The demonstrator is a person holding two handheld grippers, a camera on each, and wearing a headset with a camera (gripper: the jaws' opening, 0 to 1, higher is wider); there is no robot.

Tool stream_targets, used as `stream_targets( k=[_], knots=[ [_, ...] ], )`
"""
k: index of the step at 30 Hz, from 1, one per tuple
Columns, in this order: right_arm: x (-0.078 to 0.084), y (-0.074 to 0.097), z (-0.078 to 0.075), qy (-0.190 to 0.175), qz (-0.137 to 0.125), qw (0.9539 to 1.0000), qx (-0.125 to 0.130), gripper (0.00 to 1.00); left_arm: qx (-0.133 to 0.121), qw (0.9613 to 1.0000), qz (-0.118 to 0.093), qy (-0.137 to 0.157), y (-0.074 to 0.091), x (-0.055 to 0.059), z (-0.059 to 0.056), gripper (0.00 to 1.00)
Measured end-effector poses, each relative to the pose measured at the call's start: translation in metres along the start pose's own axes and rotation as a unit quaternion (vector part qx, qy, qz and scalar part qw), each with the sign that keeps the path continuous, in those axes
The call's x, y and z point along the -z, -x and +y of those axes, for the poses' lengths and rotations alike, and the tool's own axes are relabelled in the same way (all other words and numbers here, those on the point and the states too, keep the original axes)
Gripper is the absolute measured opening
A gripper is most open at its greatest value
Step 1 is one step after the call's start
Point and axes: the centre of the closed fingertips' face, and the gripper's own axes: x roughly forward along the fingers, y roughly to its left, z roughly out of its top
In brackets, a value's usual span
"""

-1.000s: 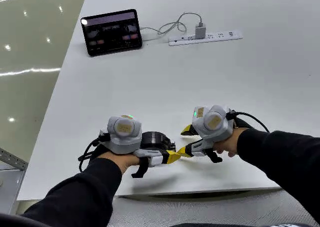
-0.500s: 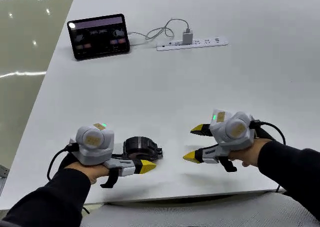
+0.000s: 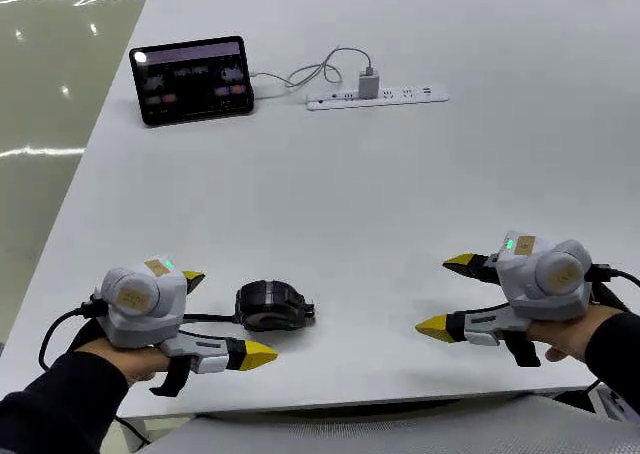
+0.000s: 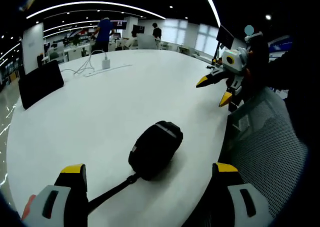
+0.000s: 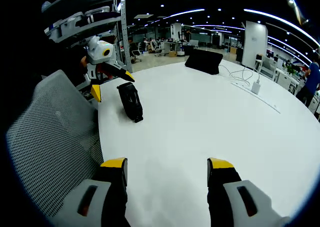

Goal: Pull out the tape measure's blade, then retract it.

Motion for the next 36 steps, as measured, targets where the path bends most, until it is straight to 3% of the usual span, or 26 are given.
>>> stream_targets(
  k=[11,16,18,22,24,27,32,36],
  knots=[
    [0.033,0.038,-0.017,0.006,0.018,0.9990,0.039,0.71,-0.037,0.9987,-0.019,0.029,0.028,0.000,0.020,1.00],
    [0.043,0.057,-0.025,-0.010,0.019,0.9982,0.057,0.80,-0.041,0.9989,-0.018,0.016,0.028,-0.001,0.020,1.00],
    [0.048,0.064,-0.027,-0.018,0.020,0.9977,0.062,0.81,-0.041,0.9986,-0.028,0.020,0.028,-0.001,0.017,1.00],
    [0.057,0.075,-0.030,-0.023,0.021,0.9967,0.076,0.88,-0.053,0.9981,-0.028,0.014,0.034,0.005,0.020,1.00],
    [0.060,0.079,-0.030,-0.030,0.019,0.9962,0.079,0.90,-0.051,0.9975,-0.039,0.030,0.037,0.001,0.019,1.00],
    [0.065,0.081,-0.026,-0.034,0.021,0.9962,0.077,0.92,-0.069,0.9962,-0.047,0.025,0.041,-0.003,0.027,1.00],
    [0.061,0.079,-0.024,-0.044,0.009,0.9963,0.073,1.00,-0.069,0.9964,-0.044,0.025,0.042,-0.004,0.030,1.00],
    [0.063,0.079,-0.025,-0.043,0.012,0.9965,0.070,1.00,-0.069,0.9964,-0.045,0.021,0.042,-0.007,0.028,1.00]
  ],
)
